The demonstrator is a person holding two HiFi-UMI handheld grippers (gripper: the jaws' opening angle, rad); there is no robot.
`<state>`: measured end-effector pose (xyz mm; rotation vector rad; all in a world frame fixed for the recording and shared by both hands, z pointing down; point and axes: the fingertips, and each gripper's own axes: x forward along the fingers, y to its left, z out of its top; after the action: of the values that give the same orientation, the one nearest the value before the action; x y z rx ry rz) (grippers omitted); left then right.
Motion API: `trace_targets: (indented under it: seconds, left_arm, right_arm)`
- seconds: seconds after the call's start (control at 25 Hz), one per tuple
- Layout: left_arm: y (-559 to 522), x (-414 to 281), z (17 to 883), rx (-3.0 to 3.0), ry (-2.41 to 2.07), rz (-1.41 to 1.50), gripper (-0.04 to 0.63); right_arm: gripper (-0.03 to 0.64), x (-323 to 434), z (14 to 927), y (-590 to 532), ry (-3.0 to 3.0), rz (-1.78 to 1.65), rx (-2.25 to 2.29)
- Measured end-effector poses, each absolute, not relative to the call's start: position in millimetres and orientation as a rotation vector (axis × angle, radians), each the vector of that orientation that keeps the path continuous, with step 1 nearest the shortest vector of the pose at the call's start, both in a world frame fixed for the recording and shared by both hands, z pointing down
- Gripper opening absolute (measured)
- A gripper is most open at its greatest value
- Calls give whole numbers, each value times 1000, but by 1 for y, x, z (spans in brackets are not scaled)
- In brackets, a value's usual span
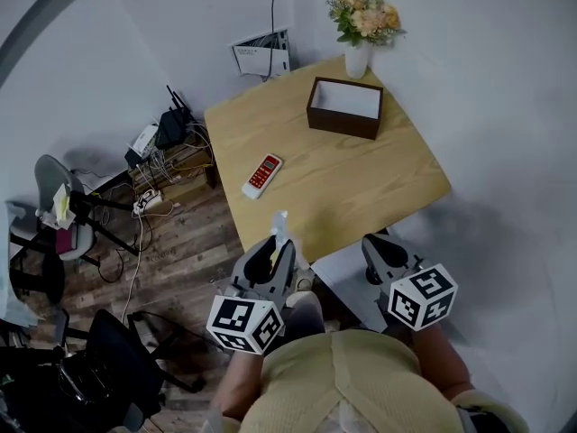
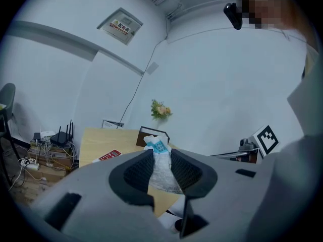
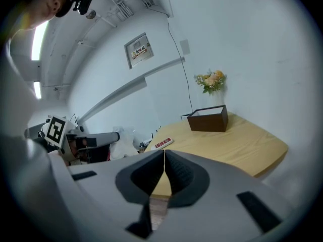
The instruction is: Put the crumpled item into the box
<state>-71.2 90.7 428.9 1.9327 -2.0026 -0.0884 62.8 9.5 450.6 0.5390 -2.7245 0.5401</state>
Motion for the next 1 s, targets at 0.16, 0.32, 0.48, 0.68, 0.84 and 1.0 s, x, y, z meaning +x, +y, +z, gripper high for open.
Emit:
trace_targets:
  seconds: [0.16, 0.32, 0.48, 0.68, 0.84, 1.0]
  left_arm:
    - [75, -87, 427, 1951, -1982, -88, 117]
    - [60, -101, 425, 1976, -1955, -88, 117]
    - [41, -114, 422, 2005, -1924, -87, 117]
    - [20, -128, 419, 2046, -1876, -79, 117]
    - [0, -136, 419, 2074, -1839, -73, 117]
    - [-20, -142, 414, 2108, -1804, -73, 117]
  right_arm:
    - [29, 45, 448, -2, -2722, 533, 551]
    - [29, 28, 444, -13, -2722, 526, 567]
    - [29, 13, 441, -24, -2719, 515, 584]
    - [31, -3, 435, -41, -2706, 499, 625]
    - [30, -10, 433, -58, -2694, 498, 664]
    - [30, -14, 430, -74, -2681, 500, 707]
